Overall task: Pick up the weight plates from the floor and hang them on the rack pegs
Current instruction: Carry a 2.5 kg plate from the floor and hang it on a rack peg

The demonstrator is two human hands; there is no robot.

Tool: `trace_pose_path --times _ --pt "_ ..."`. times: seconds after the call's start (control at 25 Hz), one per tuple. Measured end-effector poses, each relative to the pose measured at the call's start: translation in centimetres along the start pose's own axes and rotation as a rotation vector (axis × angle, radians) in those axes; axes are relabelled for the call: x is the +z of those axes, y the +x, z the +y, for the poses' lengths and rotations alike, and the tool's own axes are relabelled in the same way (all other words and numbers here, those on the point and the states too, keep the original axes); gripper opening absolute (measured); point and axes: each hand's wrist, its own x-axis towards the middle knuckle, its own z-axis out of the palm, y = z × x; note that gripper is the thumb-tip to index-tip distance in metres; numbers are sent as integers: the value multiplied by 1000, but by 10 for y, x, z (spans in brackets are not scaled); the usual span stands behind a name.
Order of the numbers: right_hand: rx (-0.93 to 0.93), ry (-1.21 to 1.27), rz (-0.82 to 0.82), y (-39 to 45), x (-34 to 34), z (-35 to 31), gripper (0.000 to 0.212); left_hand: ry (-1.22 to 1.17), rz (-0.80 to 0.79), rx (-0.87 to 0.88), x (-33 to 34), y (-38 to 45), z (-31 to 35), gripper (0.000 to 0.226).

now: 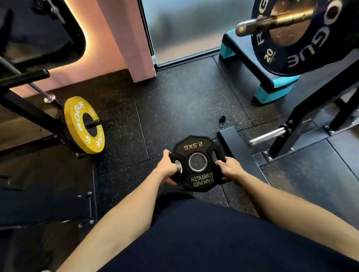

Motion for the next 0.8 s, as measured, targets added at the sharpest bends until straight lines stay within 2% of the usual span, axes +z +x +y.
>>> trace_pose_path --times 0.2,0.36,0.56,0.8 --pt "7 -46 -12 116 -17 -77 26 -29 -37 -23 -45 115 67 45" --pt "53 -22 25 209 -33 -162 24 26 -45 -18 -103 210 148 54" --pt "28 -49 49 283 -56 -256 35 39 -19 -16 -164 283 226 52" --pt "-64 -96 -5 368 -76 -352 32 -113 35 -35 -214 343 280 56"
